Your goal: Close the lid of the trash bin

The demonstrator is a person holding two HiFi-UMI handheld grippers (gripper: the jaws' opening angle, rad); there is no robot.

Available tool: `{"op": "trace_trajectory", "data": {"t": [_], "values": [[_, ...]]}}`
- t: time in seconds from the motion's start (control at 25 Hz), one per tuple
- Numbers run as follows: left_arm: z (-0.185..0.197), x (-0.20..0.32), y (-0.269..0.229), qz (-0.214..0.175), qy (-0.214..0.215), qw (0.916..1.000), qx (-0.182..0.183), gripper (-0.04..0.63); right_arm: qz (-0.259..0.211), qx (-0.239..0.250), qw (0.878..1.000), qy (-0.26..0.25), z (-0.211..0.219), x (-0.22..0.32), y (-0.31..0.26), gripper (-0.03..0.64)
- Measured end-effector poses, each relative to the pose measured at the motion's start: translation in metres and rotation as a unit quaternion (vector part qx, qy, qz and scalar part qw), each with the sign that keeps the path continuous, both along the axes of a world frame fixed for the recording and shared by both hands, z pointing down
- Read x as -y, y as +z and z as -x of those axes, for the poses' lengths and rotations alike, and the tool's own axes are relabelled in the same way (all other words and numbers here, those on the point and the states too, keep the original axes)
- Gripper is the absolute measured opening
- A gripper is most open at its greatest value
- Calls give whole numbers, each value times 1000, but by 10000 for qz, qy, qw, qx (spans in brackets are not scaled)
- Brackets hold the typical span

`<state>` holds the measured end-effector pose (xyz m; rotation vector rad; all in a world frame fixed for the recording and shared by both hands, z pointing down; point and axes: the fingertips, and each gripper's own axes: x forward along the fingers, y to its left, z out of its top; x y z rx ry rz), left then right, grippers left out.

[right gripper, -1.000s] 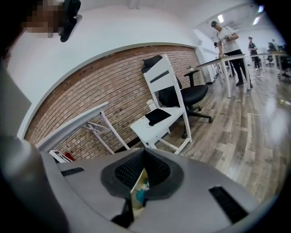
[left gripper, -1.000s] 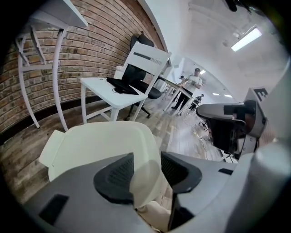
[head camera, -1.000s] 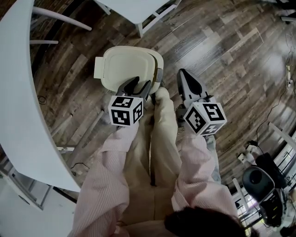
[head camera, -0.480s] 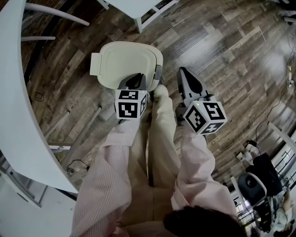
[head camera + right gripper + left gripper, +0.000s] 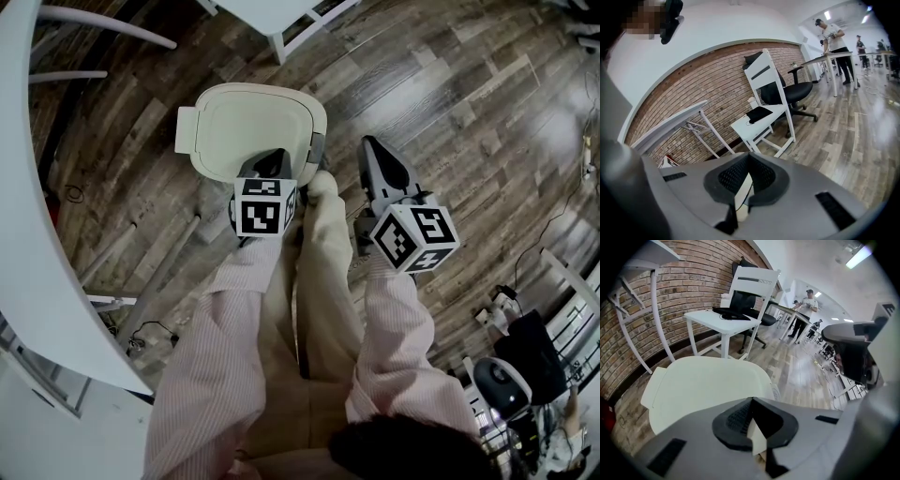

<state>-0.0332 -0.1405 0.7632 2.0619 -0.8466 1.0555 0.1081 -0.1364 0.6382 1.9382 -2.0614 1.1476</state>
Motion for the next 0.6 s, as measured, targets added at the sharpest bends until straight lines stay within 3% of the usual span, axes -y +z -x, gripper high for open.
{"op": "trace_trajectory", "data": {"t": [0.6], "values": [[0, -1, 9, 51, -6, 9998, 176, -8, 66, 31, 10000, -45, 0, -4, 6, 3]]}}
